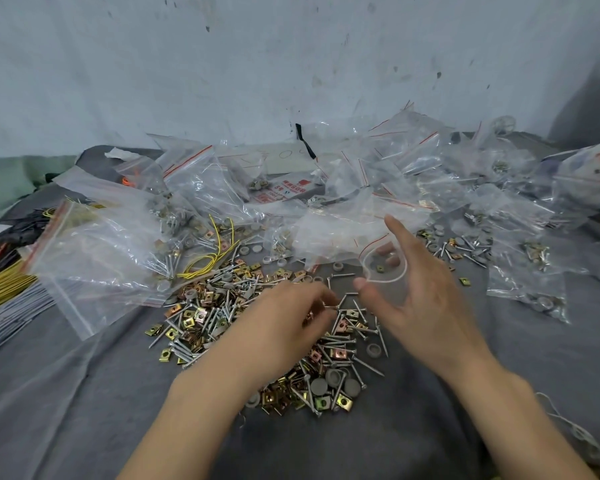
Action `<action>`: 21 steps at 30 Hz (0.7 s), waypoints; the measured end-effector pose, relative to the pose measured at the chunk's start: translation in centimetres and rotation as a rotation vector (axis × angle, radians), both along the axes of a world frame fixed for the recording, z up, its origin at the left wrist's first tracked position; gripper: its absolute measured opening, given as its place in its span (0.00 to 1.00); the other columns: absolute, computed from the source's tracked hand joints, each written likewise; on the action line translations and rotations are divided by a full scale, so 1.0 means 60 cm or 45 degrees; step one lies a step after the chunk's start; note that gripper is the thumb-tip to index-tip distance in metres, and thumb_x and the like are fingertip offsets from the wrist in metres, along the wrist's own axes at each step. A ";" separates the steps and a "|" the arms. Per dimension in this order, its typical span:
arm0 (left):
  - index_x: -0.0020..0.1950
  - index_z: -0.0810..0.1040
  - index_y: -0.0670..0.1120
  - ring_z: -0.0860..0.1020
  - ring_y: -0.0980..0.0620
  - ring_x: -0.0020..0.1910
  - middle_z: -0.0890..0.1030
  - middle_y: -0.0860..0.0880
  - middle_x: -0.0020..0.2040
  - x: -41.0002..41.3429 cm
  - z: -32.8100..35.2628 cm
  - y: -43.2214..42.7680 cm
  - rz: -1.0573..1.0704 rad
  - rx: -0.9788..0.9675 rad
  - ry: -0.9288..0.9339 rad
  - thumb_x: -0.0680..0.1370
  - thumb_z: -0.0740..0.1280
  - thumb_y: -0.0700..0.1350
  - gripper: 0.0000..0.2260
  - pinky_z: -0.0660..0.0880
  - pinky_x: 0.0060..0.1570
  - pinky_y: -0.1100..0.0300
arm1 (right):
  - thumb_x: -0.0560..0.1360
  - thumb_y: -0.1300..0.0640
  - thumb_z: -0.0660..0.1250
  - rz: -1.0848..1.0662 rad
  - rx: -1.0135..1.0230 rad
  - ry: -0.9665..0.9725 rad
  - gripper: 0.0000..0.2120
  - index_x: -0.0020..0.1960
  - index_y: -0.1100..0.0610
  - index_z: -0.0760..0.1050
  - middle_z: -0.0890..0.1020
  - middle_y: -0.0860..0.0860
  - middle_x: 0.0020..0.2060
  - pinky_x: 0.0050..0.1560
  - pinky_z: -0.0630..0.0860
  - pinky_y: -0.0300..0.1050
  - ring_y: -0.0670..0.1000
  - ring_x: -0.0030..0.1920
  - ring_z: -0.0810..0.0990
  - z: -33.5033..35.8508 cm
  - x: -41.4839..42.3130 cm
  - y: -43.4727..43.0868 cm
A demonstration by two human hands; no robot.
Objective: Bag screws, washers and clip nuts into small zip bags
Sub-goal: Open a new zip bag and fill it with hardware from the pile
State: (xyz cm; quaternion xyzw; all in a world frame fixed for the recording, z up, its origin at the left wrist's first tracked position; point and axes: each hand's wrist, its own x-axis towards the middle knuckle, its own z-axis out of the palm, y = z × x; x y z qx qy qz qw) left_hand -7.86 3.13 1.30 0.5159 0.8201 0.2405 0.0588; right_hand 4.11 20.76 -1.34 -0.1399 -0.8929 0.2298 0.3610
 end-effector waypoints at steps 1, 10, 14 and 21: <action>0.62 0.76 0.58 0.73 0.58 0.57 0.79 0.59 0.55 0.003 -0.006 -0.001 -0.043 -0.069 0.116 0.81 0.61 0.56 0.11 0.72 0.60 0.53 | 0.75 0.30 0.61 0.000 0.006 0.000 0.39 0.80 0.44 0.52 0.77 0.45 0.62 0.69 0.69 0.57 0.48 0.63 0.75 0.000 0.000 0.001; 0.66 0.73 0.53 0.64 0.49 0.67 0.72 0.53 0.64 0.014 -0.021 0.019 0.039 -0.356 0.543 0.83 0.57 0.56 0.15 0.62 0.65 0.53 | 0.75 0.34 0.62 -0.036 0.071 0.012 0.37 0.79 0.45 0.55 0.72 0.37 0.59 0.65 0.61 0.42 0.34 0.59 0.66 -0.008 -0.001 0.009; 0.66 0.72 0.50 0.63 0.47 0.69 0.71 0.51 0.66 0.016 -0.020 0.020 0.040 -0.410 0.597 0.83 0.56 0.55 0.16 0.62 0.67 0.51 | 0.75 0.33 0.62 -0.012 0.081 -0.024 0.37 0.79 0.45 0.55 0.74 0.41 0.60 0.65 0.65 0.47 0.42 0.62 0.71 -0.008 -0.004 0.008; 0.60 0.73 0.53 0.68 0.51 0.63 0.74 0.54 0.60 0.014 -0.018 0.016 0.026 -0.237 0.506 0.83 0.56 0.55 0.11 0.66 0.64 0.55 | 0.75 0.33 0.62 0.010 0.058 -0.027 0.38 0.79 0.45 0.56 0.76 0.43 0.62 0.68 0.66 0.50 0.44 0.64 0.72 -0.006 -0.010 0.004</action>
